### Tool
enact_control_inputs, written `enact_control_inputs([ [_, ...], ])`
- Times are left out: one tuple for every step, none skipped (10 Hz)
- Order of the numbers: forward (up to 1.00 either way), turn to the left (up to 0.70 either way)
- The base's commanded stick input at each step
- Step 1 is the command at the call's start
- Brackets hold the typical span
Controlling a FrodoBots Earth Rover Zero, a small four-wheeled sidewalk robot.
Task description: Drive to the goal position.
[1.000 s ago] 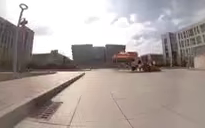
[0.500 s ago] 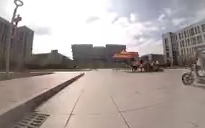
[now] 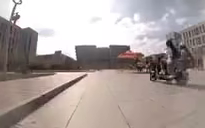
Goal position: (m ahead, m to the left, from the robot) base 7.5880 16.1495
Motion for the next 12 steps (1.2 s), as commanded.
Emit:
enact_control_inputs([
  [1.00, 0.02],
  [1.00, 0.02],
  [1.00, 0.02],
  [1.00, 0.03],
  [1.00, 0.15],
  [1.00, 0.38],
  [1.00, 0.40],
  [1.00, 0.30],
  [1.00, 0.02],
  [1.00, 0.02],
  [1.00, 0.02],
  [1.00, 0.05],
])
